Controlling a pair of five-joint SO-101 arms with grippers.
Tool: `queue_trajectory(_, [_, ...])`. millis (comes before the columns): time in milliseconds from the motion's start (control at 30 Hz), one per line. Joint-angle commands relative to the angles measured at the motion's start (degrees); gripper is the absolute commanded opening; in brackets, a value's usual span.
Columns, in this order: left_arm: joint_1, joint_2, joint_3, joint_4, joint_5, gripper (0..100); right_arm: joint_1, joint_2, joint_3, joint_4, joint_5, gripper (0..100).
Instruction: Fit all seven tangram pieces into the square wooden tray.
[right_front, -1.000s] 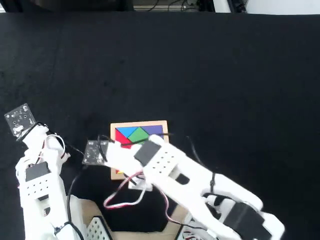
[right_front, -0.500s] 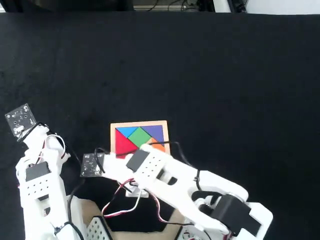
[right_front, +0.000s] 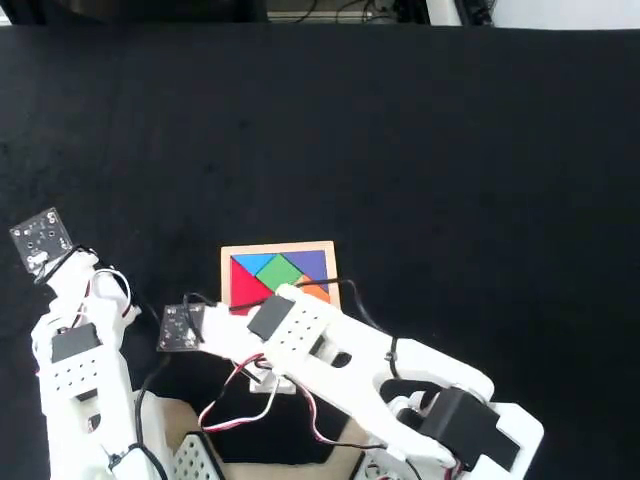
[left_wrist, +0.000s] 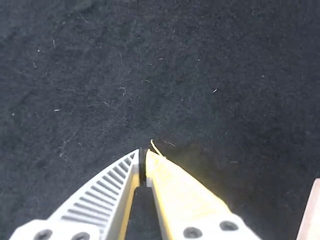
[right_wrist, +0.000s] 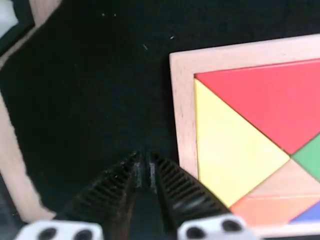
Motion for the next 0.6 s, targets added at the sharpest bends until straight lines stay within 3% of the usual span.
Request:
queue_trajectory(0, [0.4,-0.62,-1.45,-0.97,0.26,3,-0.88,1.27,-4.09,0.79,0.79,1.1])
queue_trajectory(567, [0.66,-0.62,-1.45,-0.97,0.26,3,-0.88,8.4,-8.31,2.64,2.11,1.1])
